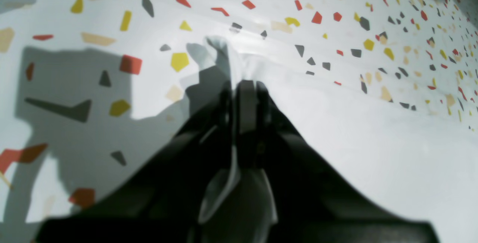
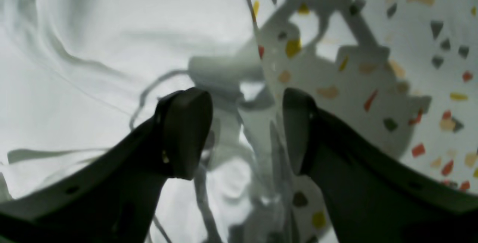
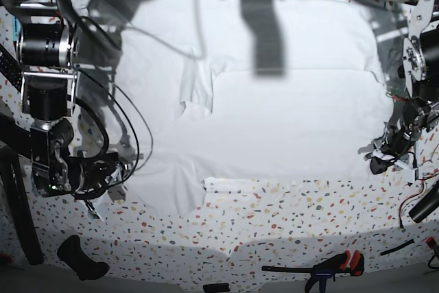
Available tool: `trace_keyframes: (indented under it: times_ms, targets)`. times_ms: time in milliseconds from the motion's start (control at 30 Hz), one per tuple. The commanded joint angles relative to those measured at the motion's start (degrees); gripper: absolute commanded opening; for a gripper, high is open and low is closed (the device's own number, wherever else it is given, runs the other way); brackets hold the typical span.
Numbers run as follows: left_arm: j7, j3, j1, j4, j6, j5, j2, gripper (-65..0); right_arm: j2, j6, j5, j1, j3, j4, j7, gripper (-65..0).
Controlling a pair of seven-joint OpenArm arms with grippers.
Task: Fold the T-shirt properly
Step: 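Pull both side edges with both grippers toward the robot base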
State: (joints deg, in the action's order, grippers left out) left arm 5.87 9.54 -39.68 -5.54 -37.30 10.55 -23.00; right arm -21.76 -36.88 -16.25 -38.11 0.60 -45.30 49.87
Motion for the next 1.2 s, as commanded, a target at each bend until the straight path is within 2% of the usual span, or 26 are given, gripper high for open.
trace_keyframes:
  times_ms: [0,300,433,633,800,1167]
  targets:
    - [0.22,0.07,-1.11,-0.72,-0.09,-0.02,-0.83,-65.0,-0.74,-1.6,-0.44,-2.16,0.17,-0.31,-1.33,-31.0]
    - [0.22,0.07,-1.11,-0.72,-0.09,-0.02,-0.83,-65.0,-0.61,-1.64,1.29,-2.16,0.17,0.74,-5.7,-31.6]
    - [0.22,0.07,-1.11,-0.72,-0.07,0.0,-0.81,-65.0,-0.61,-1.62,1.25,-2.16,0.17,1.2,-5.6,-38.5]
    - [0.22,0.07,-1.11,-0.72,-0.07,0.0,-0.81,-65.0,-0.59,-1.62,1.27,-2.14,0.17,2.95,-5.66,-38.6]
    - [0.22,0.07,-1.11,-0.72,-0.09,0.0,-0.83,-65.0,-0.57,-1.53,3.85,-2.16,0.17,6.75,-9.92,-38.6]
    - [0.26,0.07,-1.14,-0.74,-0.07,0.0,-0.83,-65.0,0.37,-1.95,3.96,-2.73,0.17,7.02,-12.02,-38.6]
